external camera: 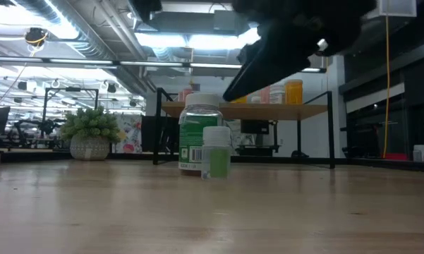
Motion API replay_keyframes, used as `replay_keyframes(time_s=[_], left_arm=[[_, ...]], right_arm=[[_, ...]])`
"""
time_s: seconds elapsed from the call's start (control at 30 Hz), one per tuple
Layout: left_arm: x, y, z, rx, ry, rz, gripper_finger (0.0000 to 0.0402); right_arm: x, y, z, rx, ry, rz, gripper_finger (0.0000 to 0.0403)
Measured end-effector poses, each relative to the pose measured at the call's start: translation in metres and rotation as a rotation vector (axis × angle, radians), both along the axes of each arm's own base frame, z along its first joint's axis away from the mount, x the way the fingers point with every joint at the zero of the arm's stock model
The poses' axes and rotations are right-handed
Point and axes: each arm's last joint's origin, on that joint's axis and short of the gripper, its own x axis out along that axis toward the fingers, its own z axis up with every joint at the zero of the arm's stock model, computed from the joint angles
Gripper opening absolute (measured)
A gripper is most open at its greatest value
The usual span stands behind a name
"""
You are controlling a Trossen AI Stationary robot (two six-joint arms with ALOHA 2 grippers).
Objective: Pick and place medicine bottles onto shelf by color
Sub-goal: Put the transparent pill bottle on the shelf
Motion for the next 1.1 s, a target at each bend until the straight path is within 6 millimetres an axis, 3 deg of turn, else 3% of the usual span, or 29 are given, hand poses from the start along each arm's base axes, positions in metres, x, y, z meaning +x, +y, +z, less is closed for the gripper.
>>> replay_keyframes(time_s=[0.23, 0.43, 0.57, 0.7, 0.8, 1.1], left_arm=[[-0.054, -0.020, 0.001, -0.025, -0.017, 0.079, 0.0163], [-0.106, -0.037, -0.021, -0.018, -0.091, 0.146, 0.0163], [-0.137, -0.046, -0.045, -0.028, -0.269, 0.224, 0.0163], [-0.144, -0.049, -0.083, -0.029, -0.577, 0.316, 0.0163], [-0.145, -0.050, -0.112, -0.021, -0.722, 0.287, 0.0163], [-0.146, -0.055, -0.174, -0.007, -0.857, 0.191, 0.0163]], right_arm=[[0.017, 0.005, 0.005, 0.066, 0.023, -0.072, 0.0152], [0.019, 0.006, 0.009, 0.110, 0.019, -0.114, 0.0152], [0.019, 0.006, 0.009, 0.139, 0.024, -0.144, 0.0152], [0.019, 0.006, 0.009, 0.140, 0.018, -0.142, 0.0152], [0.019, 0.006, 0.010, 0.118, 0.008, -0.117, 0.0152], [0.019, 0.003, 0.008, 0.176, 0.039, -0.192, 0.0157]])
